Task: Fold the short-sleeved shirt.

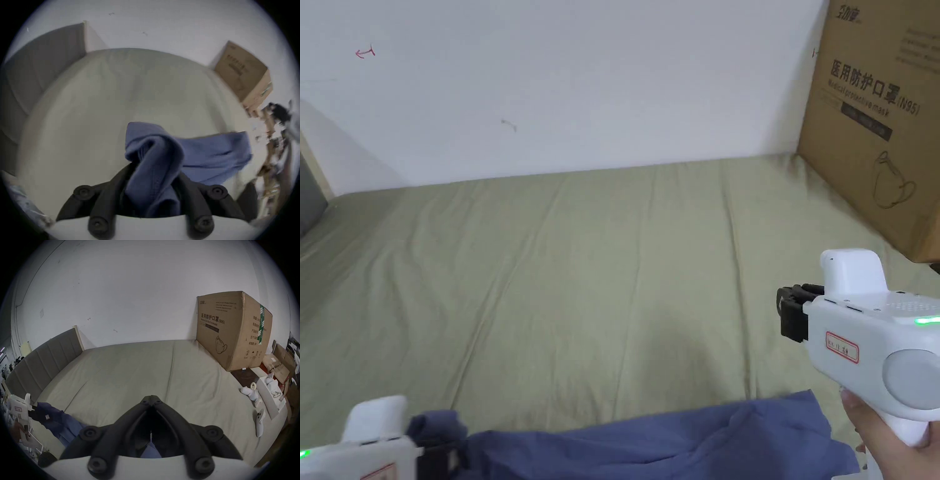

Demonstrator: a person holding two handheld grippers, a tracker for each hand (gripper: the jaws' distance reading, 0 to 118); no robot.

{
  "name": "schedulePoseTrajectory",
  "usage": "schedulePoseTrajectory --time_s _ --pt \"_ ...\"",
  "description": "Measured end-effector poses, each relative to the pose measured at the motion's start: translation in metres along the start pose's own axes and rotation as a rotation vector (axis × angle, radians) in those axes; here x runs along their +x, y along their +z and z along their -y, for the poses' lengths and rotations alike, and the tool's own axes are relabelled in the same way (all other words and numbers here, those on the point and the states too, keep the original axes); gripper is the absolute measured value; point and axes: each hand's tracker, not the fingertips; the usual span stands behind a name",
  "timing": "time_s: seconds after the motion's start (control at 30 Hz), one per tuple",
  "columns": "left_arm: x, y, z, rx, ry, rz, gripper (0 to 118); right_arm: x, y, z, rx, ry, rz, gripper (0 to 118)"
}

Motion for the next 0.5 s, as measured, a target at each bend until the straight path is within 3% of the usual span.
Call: schedulePoseTrajectory --time_s 0.13,0.2,0.23,0.27,0.3,0.33,0.5 --pt "0.071 -0.031 -0.008 -0.118 0.038 0.204 12 -0.002 0.01 0.001 0.009 0.009 -0.013 0" --pt "0.101 -0.056 -0.007 -0.15 0.008 0.22 24 -0.001 0.013 0.002 0.009 0.011 -0.015 0" --pt "0.115 -0.069 -0.005 -0.165 -0.008 0.224 44 0.0 0.014 0.003 0.008 0.01 -0.016 0" --pt "0.129 -0.081 -0.005 -0.187 -0.02 0.237 89 0.001 0.015 0.004 0.006 0.005 -0.016 0" --pt "0.138 -0.092 -0.002 -0.224 -0.013 0.256 114 0.002 0.016 0.005 0.004 0.0 -0.015 0" --pt "0.144 -0.1 0.0 -0.239 0.008 0.278 118 0.004 0.017 0.005 0.002 -0.006 -0.014 0" --pt "0.143 -0.078 -0.007 -0.155 0.02 0.291 113 0.011 0.02 0.008 0.002 -0.025 -0.009 0"
